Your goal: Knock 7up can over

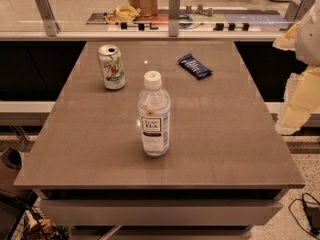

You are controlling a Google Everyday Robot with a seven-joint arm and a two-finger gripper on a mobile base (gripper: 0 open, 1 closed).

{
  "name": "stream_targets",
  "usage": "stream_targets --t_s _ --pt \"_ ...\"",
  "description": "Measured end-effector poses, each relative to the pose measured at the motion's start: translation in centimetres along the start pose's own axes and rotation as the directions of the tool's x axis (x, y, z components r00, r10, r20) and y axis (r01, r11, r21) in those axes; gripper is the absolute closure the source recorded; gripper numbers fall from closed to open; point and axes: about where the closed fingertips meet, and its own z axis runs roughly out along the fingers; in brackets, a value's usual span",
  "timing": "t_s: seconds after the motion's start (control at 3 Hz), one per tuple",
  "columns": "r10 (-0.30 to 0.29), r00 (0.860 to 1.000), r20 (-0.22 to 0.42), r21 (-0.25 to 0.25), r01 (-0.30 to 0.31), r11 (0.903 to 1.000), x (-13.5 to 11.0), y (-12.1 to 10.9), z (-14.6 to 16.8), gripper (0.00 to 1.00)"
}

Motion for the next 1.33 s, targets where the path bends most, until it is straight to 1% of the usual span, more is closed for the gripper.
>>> stream_targets --t_s 0.33,0.67,1.0,1.33 --pt "0.005 1.0 0.006 0.014 -0.006 0.9999 -0.2 -0.2 -0.1 0.0" --pt "0.038 0.998 0.048 0.061 -0.041 0.9973 -0.9 -0.8 -0.1 0.0" --pt "0.095 0.985 0.142 0.118 -0.112 0.9867 -2.9 -2.0 0.9 0.0" --pt "0.145 0.956 0.254 0.148 -0.187 0.9712 -4.8 -3.7 2.5 0.0"
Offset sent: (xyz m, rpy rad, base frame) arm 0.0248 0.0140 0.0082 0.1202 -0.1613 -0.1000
